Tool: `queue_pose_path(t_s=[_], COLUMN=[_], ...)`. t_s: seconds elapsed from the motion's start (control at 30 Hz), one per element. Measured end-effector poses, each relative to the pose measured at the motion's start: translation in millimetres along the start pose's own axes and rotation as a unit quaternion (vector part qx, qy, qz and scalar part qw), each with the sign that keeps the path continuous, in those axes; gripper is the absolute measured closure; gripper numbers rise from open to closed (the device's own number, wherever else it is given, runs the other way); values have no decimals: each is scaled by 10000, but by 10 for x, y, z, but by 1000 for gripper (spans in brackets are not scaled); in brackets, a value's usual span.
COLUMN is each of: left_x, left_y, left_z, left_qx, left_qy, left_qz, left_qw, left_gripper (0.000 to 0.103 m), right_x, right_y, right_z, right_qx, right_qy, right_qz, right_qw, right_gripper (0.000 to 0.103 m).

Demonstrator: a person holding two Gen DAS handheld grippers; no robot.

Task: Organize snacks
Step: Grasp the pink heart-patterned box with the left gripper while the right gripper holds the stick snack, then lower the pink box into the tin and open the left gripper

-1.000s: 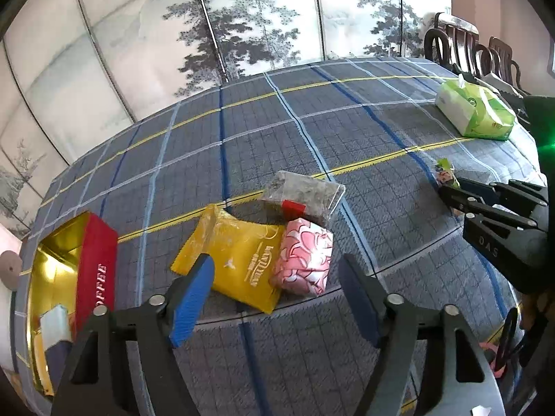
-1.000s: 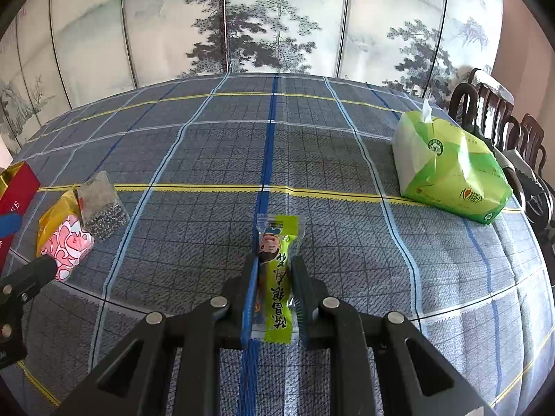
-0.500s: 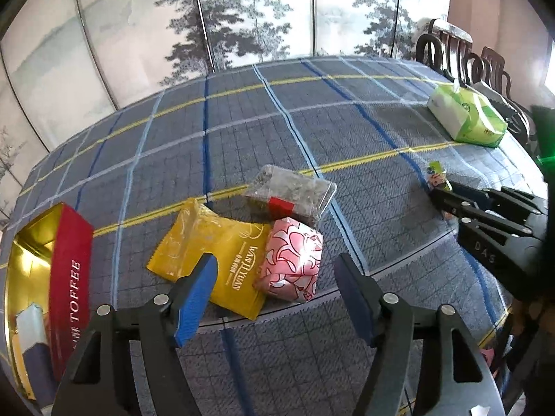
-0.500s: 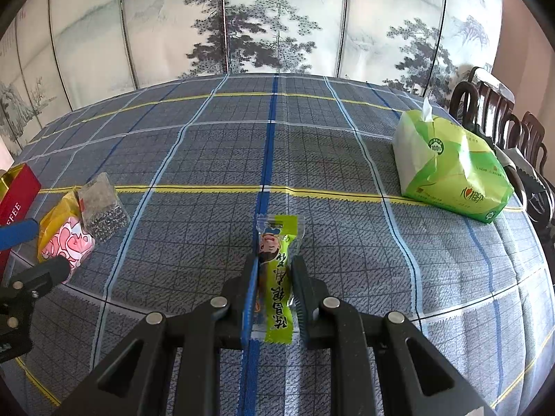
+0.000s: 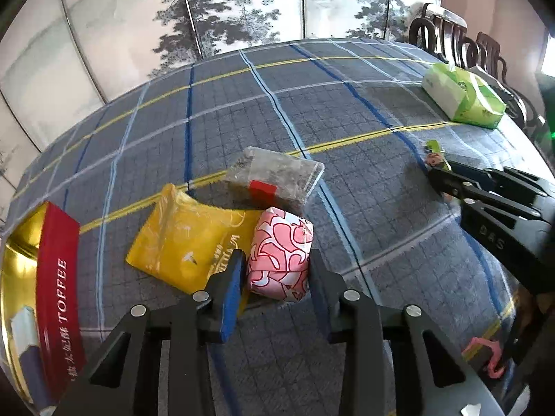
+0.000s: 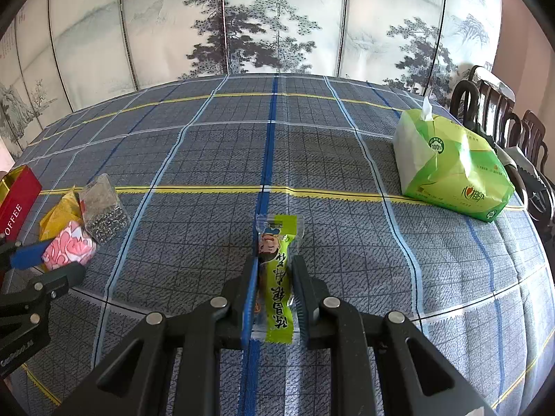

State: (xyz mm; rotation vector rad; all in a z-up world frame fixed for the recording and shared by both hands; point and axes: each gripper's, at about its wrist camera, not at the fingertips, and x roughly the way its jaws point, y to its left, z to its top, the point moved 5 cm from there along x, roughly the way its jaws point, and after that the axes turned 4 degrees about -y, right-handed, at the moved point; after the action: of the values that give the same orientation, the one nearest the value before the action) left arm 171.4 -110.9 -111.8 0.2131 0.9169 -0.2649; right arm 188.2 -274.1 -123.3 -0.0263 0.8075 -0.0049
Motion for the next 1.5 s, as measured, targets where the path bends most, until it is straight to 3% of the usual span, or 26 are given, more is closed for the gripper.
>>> queue_pose_path(t_s=[0.5,0.87,1.17,1.5], left_x=[-289,-632,-1004,-1258], left_y=[55,215,595,1215], left_z=[-205,-285,-275,-378], left_qx=[-367,-570,-835,-1166], left_qy=[105,-69,-314,-404], left_qz=[-259,-114,176,814], left_qw=[9989,9983,9959,9890], left_gripper=[73,73,73,73], right_x=[-2,-15,-13,-15], right_y=[-8,-11,-7,-9], right_z=[5,9,9,10], right_qx=[-14,-29,-34,-37], right_qy=[1,-1,0,0], right_qz=[-15,-32,-38,-43], right_qw=[10000,10000,10000,10000], right_gripper=[83,83,83,83])
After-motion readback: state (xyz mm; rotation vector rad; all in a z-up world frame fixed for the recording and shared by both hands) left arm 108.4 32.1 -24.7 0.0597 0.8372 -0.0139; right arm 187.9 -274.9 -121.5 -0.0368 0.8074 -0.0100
